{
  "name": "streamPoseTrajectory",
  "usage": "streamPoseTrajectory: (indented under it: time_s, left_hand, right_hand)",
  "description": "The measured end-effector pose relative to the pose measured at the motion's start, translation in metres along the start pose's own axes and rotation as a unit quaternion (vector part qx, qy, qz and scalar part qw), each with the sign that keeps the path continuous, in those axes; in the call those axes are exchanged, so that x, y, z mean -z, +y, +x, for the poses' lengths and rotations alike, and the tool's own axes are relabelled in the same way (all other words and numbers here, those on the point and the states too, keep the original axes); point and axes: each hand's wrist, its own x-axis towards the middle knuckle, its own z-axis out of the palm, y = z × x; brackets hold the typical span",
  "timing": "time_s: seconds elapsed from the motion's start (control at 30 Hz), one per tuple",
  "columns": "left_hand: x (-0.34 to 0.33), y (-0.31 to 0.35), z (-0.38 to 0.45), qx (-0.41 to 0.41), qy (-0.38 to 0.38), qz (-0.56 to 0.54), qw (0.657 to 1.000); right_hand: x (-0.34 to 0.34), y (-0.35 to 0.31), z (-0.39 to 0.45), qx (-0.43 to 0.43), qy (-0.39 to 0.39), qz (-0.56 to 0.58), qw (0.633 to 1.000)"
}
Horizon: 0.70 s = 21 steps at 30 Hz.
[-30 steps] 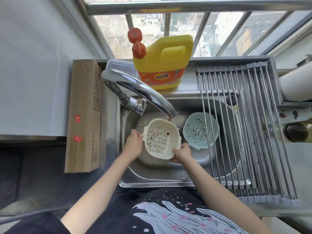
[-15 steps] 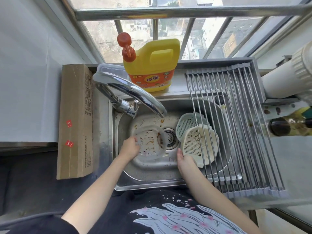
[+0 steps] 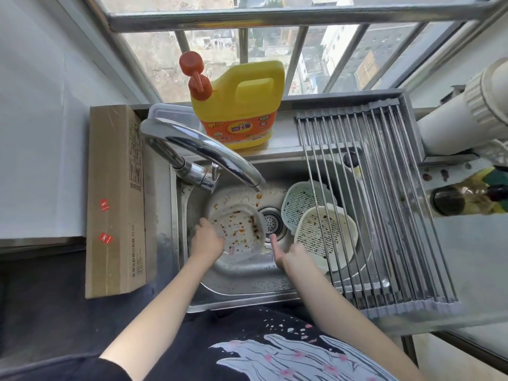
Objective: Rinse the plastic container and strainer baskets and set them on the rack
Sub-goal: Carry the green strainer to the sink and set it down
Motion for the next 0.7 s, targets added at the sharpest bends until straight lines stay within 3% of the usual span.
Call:
streamPoseTrajectory:
  time_s: [0.07, 0.17, 0.3, 0.43, 0.6, 0.7]
  left_hand:
    - [0.000, -0.005, 0.003, 0.055, -0.040, -0.012, 0.998]
    - [-0.004, -0.002, 0.007, 0.077, -0.107, -0.025, 0.991]
    - [-0.008, 0.000, 0.016, 0.084, -0.109, -0.023, 0.990]
    - [-0.012, -0.005, 0.031, 0.130, -0.141, -0.096, 0.977]
    - [-0.020, -0.006, 0.034, 0.147, -0.121, -0.144, 0.971]
    - [-0.016, 0.005, 0.021, 0.059, -0.105, -0.159, 0.980]
  right_hand:
    - [-0.004, 0.008, 0.015, 0.043, -0.037, -0.176, 0.983]
    - [-0.014, 0.018, 0.020, 0.017, -0.070, -0.245, 0.967]
    - [-0.026, 0.012, 0.028, 0.036, -0.038, -0.364, 0.930]
    - [-0.020, 0.008, 0.038, 0.067, -0.066, -0.446, 0.890]
    - [-0.012, 0.008, 0.041, 0.068, -0.090, -0.492, 0.863]
    - [-0.009, 0.007, 0.038, 0.068, -0.113, -0.488, 0.863]
